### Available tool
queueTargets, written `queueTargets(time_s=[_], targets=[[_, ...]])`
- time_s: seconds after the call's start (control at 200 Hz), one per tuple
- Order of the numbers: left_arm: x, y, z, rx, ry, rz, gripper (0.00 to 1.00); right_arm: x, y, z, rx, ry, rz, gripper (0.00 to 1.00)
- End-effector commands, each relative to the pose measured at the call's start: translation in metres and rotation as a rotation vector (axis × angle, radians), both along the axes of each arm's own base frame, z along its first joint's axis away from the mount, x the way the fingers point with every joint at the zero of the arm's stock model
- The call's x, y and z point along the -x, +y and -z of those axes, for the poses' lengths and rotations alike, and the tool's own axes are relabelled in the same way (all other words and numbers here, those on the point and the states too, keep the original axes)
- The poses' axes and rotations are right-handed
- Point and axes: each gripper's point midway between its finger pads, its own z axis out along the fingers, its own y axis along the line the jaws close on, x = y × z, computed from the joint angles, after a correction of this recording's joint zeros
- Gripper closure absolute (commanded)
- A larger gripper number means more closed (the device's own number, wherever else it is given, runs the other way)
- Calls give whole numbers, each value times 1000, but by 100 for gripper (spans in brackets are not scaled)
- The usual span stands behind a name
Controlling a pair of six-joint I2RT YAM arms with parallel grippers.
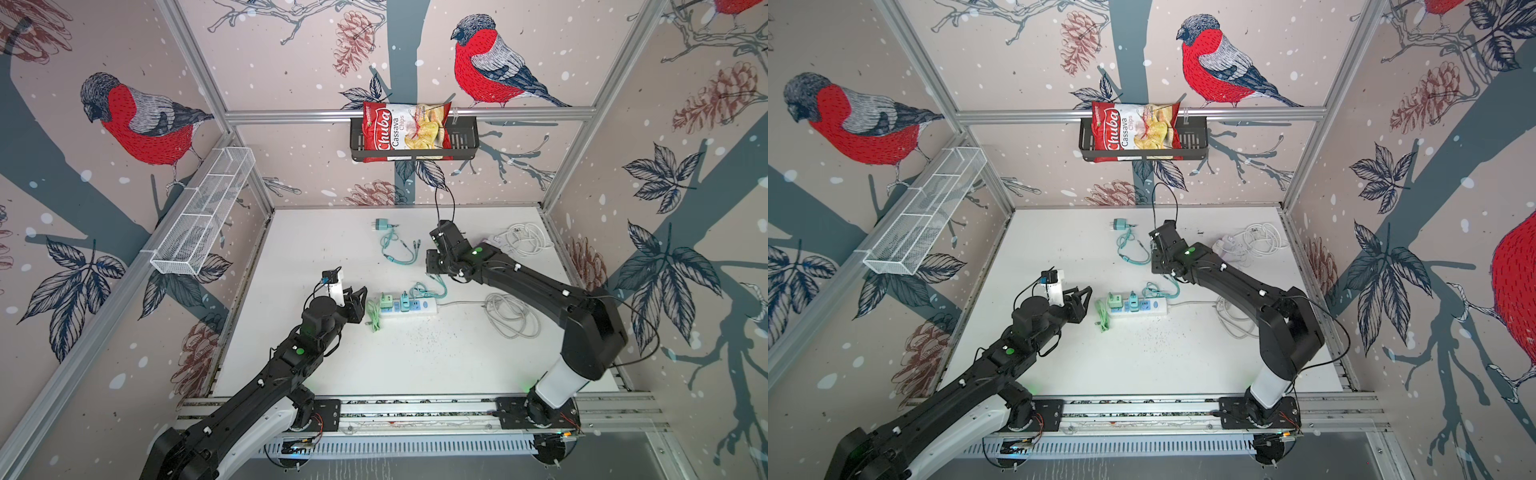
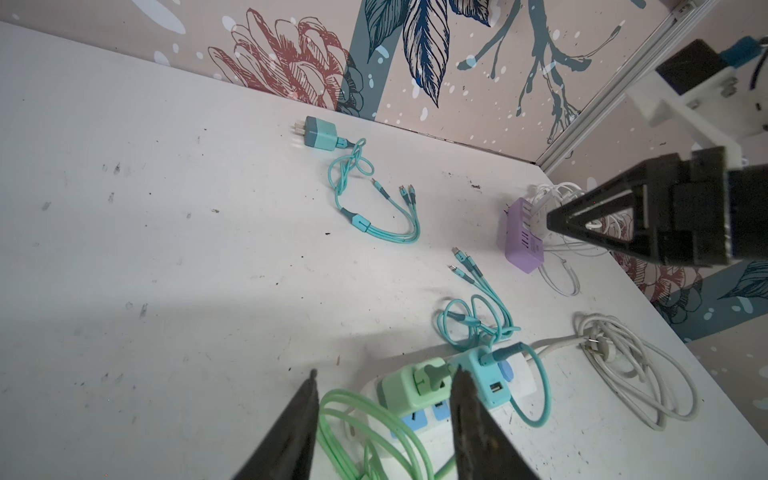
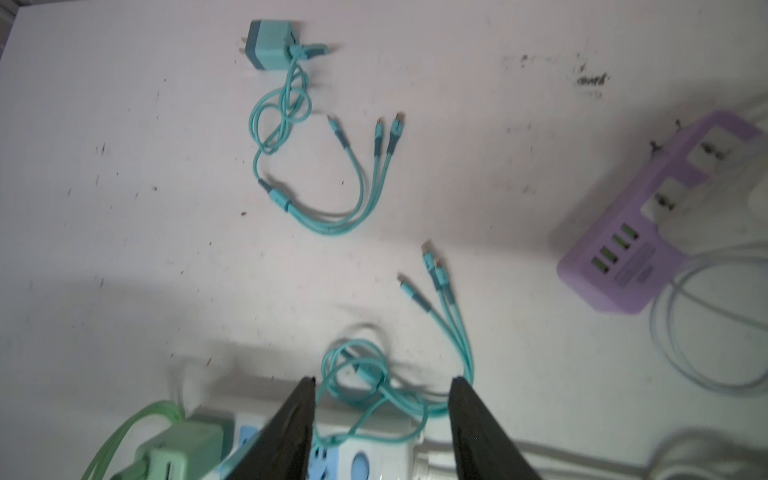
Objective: Insert the plug
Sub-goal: 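Open the right gripper and lift it away from the plugged charger, then swing the left gripper over the second teal charger while the right arm shifts farther out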
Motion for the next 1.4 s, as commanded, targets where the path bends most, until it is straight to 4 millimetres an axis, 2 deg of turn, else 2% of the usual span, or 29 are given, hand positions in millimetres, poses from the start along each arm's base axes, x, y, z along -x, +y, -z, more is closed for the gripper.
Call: queueTargets(time_s=[0.0, 0.15, 0.195, 0.3, 0.39, 0.46, 0.475, 0.49, 0.545, 0.625, 0.735, 0.885, 0.996, 1.141, 1.231, 1.396], targets=[[-11, 6, -9, -53, -21, -50, 49, -26, 25, -7, -49, -64, -132, 47], [-41, -1, -24, -119, -57, -66, 46, -56, 41, 9, -88, -54, -172, 49], [-56, -7, -17, -142, -15, -54, 46, -62, 46, 14, -102, -50, -184, 49], [-97, -16, -8, -113, 84, -20, 50, -79, 53, 23, -119, -54, -183, 52], [-132, -26, -7, -162, 86, -7, 49, -89, 59, 30, -114, -33, -192, 54], [-159, -32, -3, -193, 109, -7, 49, -92, 62, 31, -120, -35, -191, 54], [-161, -31, 6, -206, 130, -8, 49, -93, 62, 30, -123, -36, -188, 54], [-170, -33, -2, -209, 115, -13, 49, -93, 62, 30, -127, -37, -183, 54], [-191, -32, 0, -237, 120, -34, 49, -93, 61, 29, -141, -41, -173, 53], [-217, -37, 3, -234, 114, -10, 49, -90, 58, 27, -167, -48, -151, 53], [-248, -44, 20, -206, 154, 45, 49, -83, 48, 22, -193, -69, -106, 53], [-276, -64, 38, -38, 233, 200, 51, -65, 29, 16, -216, -100, -48, 53], [-299, -63, 51, -19, 261, 180, 53, -45, 13, 16, -224, -102, -17, 53], [-321, -62, 69, -27, 292, 138, 55, -23, -4, 14, -207, -104, 10, 53], [-332, -57, 81, -50, 313, 95, 55, -9, -9, 10, -192, -105, 11, 53], [-348, -54, 92, -72, 323, 57, 55, 14, -13, 5, -165, -109, -2, 53]])
